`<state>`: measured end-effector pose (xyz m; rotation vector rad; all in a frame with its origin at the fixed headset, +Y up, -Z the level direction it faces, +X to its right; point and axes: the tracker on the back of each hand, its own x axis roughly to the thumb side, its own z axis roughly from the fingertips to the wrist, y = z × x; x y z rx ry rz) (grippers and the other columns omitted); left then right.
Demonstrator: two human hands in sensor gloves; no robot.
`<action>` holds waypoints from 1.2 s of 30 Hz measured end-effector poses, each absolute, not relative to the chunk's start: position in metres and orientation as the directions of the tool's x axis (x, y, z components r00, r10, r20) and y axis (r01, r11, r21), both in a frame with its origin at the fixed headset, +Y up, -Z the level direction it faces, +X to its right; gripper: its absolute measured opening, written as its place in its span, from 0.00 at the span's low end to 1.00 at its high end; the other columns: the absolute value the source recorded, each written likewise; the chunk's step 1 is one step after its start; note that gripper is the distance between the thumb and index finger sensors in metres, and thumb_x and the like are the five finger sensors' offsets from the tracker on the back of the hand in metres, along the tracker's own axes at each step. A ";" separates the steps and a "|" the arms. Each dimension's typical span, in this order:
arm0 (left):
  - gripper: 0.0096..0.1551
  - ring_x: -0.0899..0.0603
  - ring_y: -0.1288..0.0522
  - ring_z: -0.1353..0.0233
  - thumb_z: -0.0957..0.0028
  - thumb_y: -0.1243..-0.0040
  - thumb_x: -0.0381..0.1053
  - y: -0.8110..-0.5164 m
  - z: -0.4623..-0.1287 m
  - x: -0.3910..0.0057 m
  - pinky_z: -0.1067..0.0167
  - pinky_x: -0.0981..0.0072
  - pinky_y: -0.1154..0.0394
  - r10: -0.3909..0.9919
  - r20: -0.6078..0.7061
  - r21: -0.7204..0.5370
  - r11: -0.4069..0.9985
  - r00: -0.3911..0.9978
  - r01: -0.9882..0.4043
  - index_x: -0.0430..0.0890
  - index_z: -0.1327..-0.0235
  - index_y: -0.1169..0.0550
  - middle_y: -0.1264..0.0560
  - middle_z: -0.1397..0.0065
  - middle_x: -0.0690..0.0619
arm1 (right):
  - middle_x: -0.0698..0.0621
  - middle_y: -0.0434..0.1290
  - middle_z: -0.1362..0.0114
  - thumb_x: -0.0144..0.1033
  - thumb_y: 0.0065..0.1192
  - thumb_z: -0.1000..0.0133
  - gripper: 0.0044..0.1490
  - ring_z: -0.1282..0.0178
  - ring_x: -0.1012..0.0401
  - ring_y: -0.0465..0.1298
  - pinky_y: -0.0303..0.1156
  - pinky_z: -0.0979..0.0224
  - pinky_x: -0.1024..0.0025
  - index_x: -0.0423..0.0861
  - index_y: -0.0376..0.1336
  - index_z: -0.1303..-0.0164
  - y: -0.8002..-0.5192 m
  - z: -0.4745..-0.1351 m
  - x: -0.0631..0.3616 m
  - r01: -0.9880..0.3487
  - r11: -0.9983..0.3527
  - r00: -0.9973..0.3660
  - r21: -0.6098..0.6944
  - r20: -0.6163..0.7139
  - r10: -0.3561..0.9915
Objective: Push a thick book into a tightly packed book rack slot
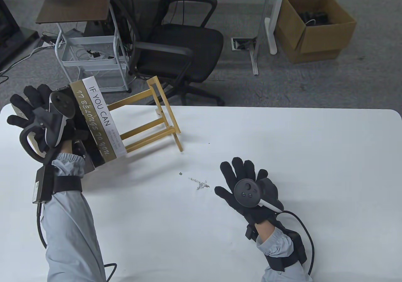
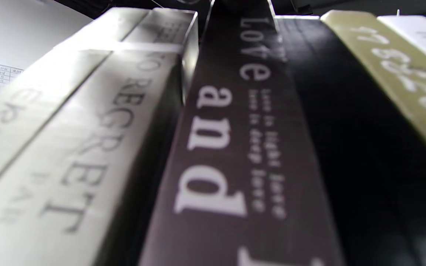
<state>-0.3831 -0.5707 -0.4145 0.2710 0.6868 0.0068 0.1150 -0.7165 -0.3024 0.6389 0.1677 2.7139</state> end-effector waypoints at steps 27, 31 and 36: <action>0.31 0.30 0.63 0.11 0.23 0.64 0.51 -0.575 -0.426 -0.382 0.22 0.24 0.57 0.031 -0.650 0.182 0.976 0.759 0.116 0.56 0.08 0.53 0.57 0.06 0.48 | 0.23 0.29 0.11 0.55 0.40 0.30 0.51 0.19 0.21 0.32 0.25 0.38 0.16 0.37 0.33 0.07 -0.720 -0.305 0.117 -0.301 -0.935 -0.848 0.190 0.394 0.353; 0.32 0.30 0.60 0.11 0.23 0.62 0.51 -0.573 -0.424 -0.382 0.21 0.25 0.55 0.059 -0.646 0.205 0.974 0.761 0.098 0.56 0.08 0.51 0.56 0.06 0.47 | 0.23 0.29 0.11 0.55 0.40 0.30 0.51 0.19 0.21 0.32 0.24 0.38 0.16 0.37 0.33 0.07 -0.720 -0.306 0.117 -0.305 -0.933 -0.846 0.190 0.396 0.357; 0.32 0.28 0.58 0.12 0.23 0.60 0.50 -0.570 -0.420 -0.377 0.20 0.27 0.53 0.057 -0.635 0.231 0.966 0.770 0.119 0.52 0.08 0.51 0.54 0.07 0.44 | 0.23 0.29 0.11 0.55 0.40 0.30 0.51 0.19 0.21 0.32 0.25 0.38 0.16 0.37 0.33 0.07 -0.718 -0.305 0.118 -0.313 -0.932 -0.843 0.180 0.400 0.360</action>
